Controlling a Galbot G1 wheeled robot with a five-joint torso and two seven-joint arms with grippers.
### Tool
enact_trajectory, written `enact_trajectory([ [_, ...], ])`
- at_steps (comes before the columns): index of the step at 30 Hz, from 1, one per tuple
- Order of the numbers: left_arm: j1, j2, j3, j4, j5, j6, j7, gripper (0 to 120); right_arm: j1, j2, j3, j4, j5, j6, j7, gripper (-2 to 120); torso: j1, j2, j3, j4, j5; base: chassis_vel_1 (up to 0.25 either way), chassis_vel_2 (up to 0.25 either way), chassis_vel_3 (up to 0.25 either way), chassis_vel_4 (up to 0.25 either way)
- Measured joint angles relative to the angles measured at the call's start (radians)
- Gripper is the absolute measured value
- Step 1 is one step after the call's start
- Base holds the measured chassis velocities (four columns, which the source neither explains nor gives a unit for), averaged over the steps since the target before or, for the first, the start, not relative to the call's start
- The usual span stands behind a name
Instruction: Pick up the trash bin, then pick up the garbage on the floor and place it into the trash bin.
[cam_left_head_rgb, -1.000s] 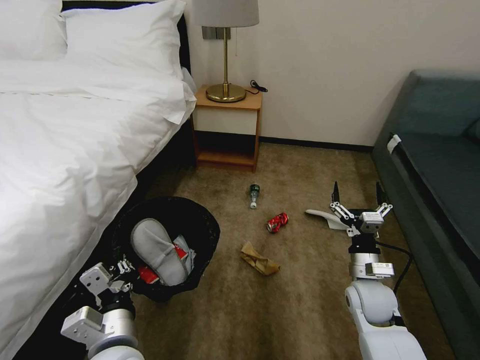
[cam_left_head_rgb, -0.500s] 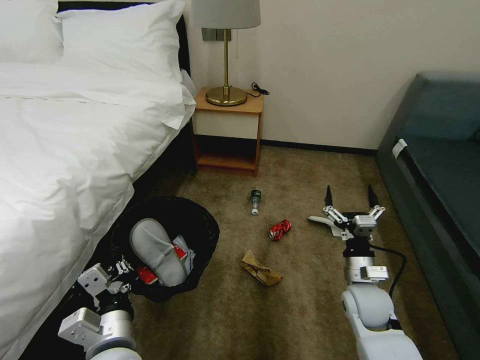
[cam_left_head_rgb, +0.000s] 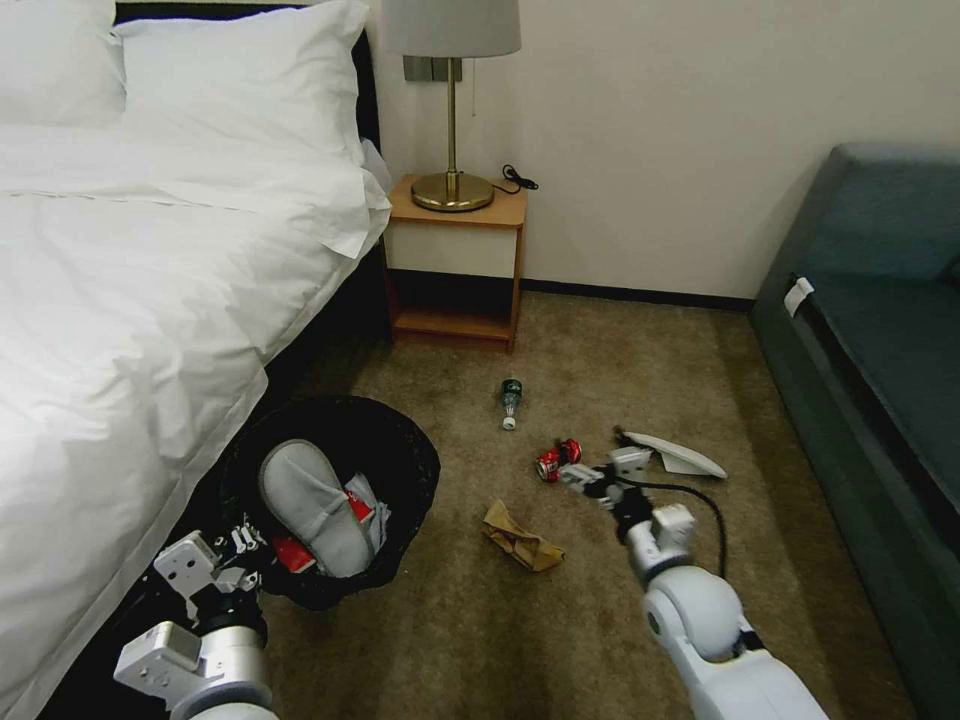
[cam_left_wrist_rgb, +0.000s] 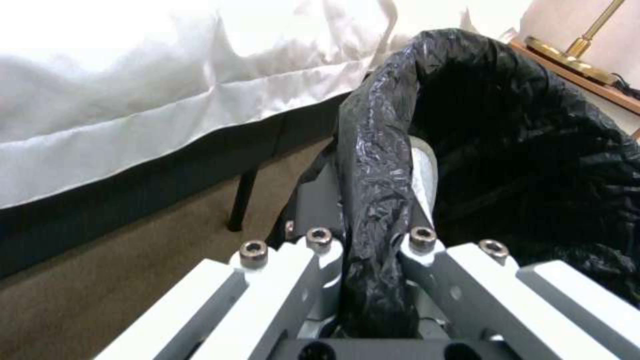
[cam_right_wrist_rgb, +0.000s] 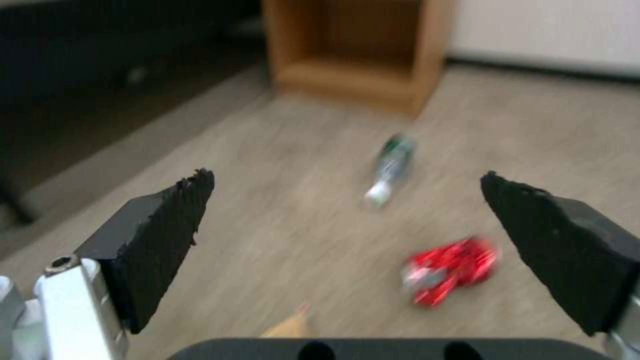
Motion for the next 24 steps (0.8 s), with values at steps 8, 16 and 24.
enact_trajectory([
  [8,-0.002,-0.007,-0.004,0.000,0.003,0.000,0.000,4,0.085,0.012,-0.080,-0.113,-0.081,-0.171,-0.182,100,0.000,0.000,0.000,-0.0001,0.0002,0.000,0.000,0.000,0.000],
  [16,-0.006,-0.014,-0.003,0.000,0.010,0.002,0.000,4,0.154,0.036,-0.119,-0.271,-0.201,-0.183,-0.316,100,0.000,0.000,0.000,0.0000,0.0001,0.000,0.000,0.000,0.000],
  [24,-0.007,-0.015,-0.001,0.000,0.011,0.003,0.001,4,0.175,0.058,-0.096,-0.353,-0.317,-0.202,-0.359,100,0.000,0.000,0.000,0.0000,0.0001,0.000,0.000,0.000,0.000],
])
